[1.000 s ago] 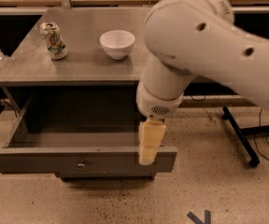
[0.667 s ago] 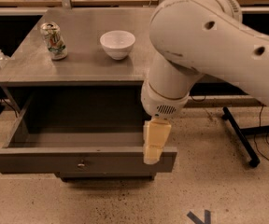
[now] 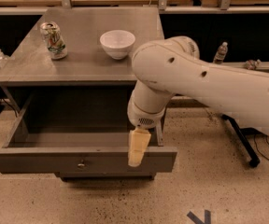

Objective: Close top drawer

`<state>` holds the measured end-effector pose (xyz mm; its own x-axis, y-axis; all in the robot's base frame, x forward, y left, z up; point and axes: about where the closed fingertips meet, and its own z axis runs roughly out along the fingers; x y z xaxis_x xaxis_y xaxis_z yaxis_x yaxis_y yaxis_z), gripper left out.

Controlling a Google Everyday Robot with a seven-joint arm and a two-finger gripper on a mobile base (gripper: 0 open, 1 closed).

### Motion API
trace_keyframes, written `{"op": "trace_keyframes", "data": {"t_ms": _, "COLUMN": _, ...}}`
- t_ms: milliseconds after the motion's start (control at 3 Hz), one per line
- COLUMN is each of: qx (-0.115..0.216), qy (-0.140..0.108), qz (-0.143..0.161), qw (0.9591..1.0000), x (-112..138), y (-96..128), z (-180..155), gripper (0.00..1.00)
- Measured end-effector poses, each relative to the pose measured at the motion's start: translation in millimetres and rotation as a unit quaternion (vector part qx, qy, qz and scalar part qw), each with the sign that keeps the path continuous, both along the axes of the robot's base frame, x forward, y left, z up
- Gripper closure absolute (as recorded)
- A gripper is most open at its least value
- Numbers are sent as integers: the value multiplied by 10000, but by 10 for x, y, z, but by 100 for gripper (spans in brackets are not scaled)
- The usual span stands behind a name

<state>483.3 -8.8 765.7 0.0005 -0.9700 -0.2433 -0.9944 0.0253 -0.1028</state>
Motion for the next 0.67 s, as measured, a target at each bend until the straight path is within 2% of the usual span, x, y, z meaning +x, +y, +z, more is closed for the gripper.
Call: {"op": "trace_keyframes", "data": {"t_ms": 667, "qx": 30, "qy": 31, "qz": -11, "qw": 10000, "x": 199, "y": 373, "z": -603, "gripper": 0}}
